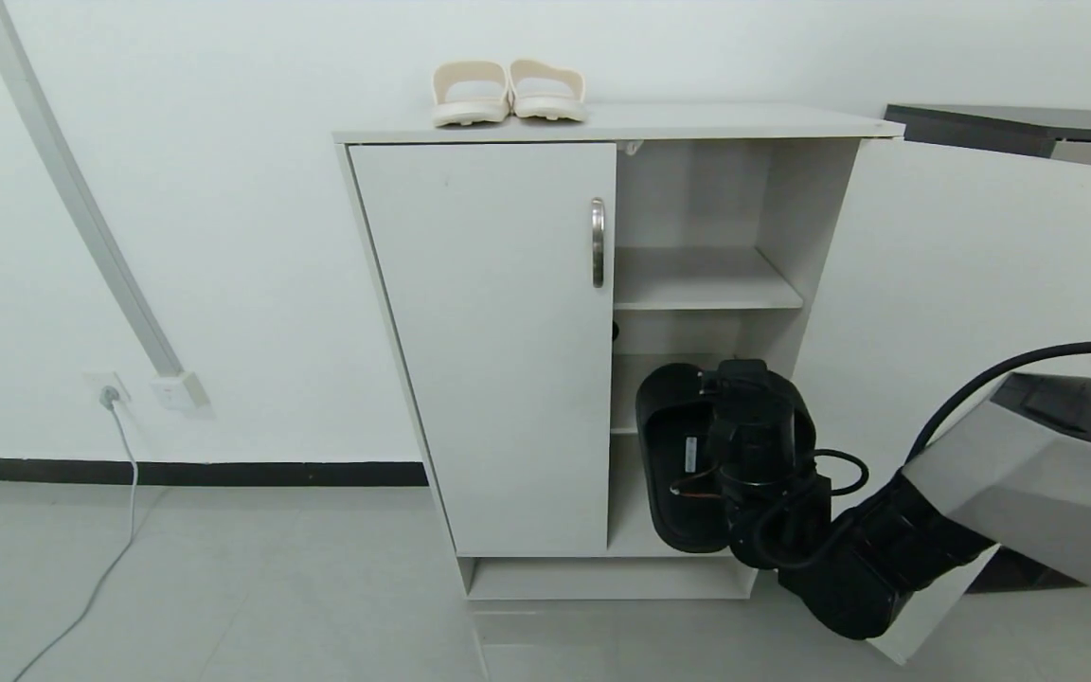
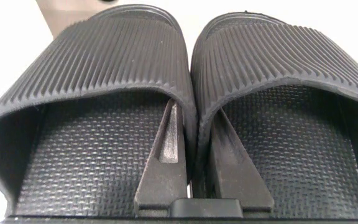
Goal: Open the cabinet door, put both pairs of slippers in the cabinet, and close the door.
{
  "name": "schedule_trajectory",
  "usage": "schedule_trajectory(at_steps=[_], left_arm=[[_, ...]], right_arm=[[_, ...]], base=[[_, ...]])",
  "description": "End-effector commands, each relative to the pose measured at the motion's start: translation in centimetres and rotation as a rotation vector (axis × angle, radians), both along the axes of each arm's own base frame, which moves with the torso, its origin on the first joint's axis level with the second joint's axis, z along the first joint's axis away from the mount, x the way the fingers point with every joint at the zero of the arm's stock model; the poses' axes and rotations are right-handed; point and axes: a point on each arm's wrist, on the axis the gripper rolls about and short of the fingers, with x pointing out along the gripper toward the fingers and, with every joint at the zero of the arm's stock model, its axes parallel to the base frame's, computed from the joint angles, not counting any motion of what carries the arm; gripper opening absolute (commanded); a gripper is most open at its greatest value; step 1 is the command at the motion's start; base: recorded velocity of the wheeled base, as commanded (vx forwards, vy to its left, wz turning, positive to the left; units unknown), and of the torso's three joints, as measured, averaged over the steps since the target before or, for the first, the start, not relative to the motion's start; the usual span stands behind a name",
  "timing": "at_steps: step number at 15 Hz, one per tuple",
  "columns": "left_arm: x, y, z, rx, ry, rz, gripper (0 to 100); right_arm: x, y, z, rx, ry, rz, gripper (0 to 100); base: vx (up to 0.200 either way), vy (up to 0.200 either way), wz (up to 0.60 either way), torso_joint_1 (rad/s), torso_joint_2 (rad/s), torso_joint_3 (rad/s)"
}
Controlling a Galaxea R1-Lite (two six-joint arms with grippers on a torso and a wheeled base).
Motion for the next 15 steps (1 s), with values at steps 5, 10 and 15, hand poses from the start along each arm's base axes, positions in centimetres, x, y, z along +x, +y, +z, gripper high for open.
schedule_trajectory(at_steps=[5, 10, 15], left_arm=[[0.0, 0.0, 0.0, 0.0, 0.004, -0.001, 0], [0.0, 0.0, 0.0, 0.0, 0.004, 0.0, 0], [0.0, 0.0, 0.0, -0.002, 0.002, 0.0, 0]], right_arm=[[0.6, 0.5, -2.5, -0.031, 0.045, 0.017, 0], [1.0, 2.6, -3.7, -0.015, 0.053, 0.128, 0], [1.1, 3.0, -5.2, -0.027, 0.071, 0.133, 0]], base=[[0.0, -0.12, 0.0, 0.0, 0.0, 0.002], [0.0, 0.0, 0.0, 0.0, 0.0, 0.0], [0.0, 0.0, 0.0, 0.0, 0.0, 0.0]])
